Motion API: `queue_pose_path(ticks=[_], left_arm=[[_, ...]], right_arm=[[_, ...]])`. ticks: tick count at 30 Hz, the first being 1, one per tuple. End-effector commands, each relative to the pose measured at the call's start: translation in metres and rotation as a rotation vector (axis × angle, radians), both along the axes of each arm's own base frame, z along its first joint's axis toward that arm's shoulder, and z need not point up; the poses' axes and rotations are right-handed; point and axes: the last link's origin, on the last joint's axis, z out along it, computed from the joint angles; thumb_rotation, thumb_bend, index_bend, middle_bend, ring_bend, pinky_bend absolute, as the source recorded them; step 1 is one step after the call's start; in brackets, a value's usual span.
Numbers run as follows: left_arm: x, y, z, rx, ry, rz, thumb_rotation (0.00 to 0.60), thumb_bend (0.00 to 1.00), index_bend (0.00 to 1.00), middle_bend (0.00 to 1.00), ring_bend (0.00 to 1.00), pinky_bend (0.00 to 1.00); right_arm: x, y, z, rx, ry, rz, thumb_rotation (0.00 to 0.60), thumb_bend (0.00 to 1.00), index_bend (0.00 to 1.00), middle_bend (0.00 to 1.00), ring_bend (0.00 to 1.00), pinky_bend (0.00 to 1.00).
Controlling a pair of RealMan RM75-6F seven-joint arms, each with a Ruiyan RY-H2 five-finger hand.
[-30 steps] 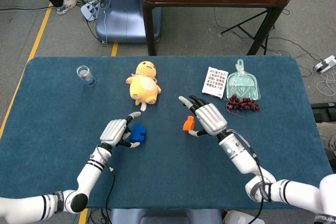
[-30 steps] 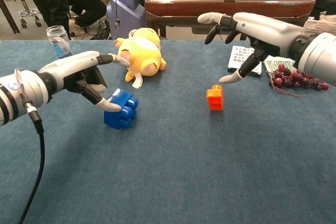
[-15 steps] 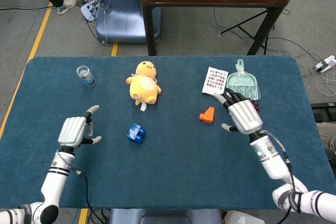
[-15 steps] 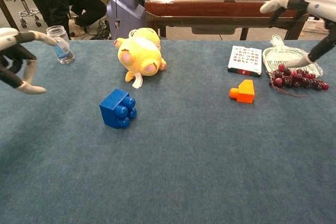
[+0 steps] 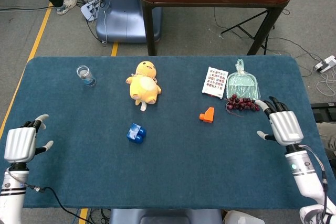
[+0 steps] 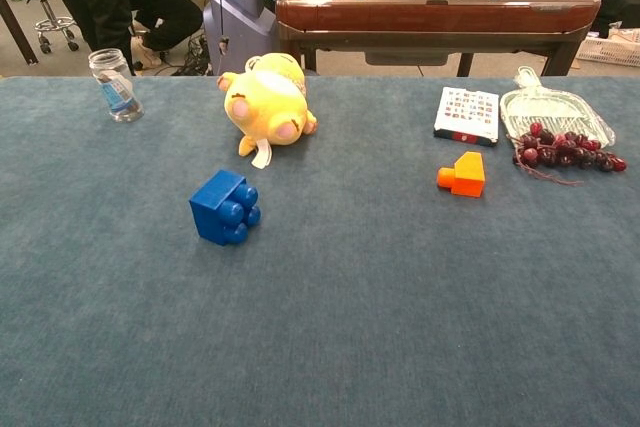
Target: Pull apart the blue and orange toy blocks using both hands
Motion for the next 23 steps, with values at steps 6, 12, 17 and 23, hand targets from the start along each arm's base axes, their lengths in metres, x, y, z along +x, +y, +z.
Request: queue_pose_path(ticks=[6, 12, 17, 23], left_arm=[[-0.020, -0.025, -0.001, -0.033, 0.030, 0.066, 0.600, 0.12, 0.33, 0.44, 0.43, 0.62], [-0.028, -0.035, -0.006, -0.064, 0.031, 0.100, 0.600, 0.12, 0.33, 0.44, 0.43, 0.62], [-0.028, -0.033, -0.007, -0.071, -0.008, 0.102, 0.600, 0.12, 0.34, 0.44, 0.44, 0.62], [-0.025, -0.033, -0.012, -0.093, 0.000, 0.094, 0.600, 0.12, 0.34, 0.44, 0.44, 0.62]], right_arm=[[-0.023, 0.027, 0.023, -0.048, -0.008, -0.066, 0.600, 0.00, 0.18, 0.22, 0.08, 0.21], [-0.032, 0.040, 0.034, -0.089, -0.026, -0.091, 0.600, 0.00, 0.19, 0.22, 0.08, 0.21], [-0.037, 0.049, 0.038, -0.098, -0.036, -0.112, 0.600, 0.00, 0.19, 0.22, 0.08, 0.21], [-0.040, 0.050, 0.039, -0.099, -0.043, -0.122, 0.600, 0.00, 0.19, 0.22, 0.08, 0.21]])
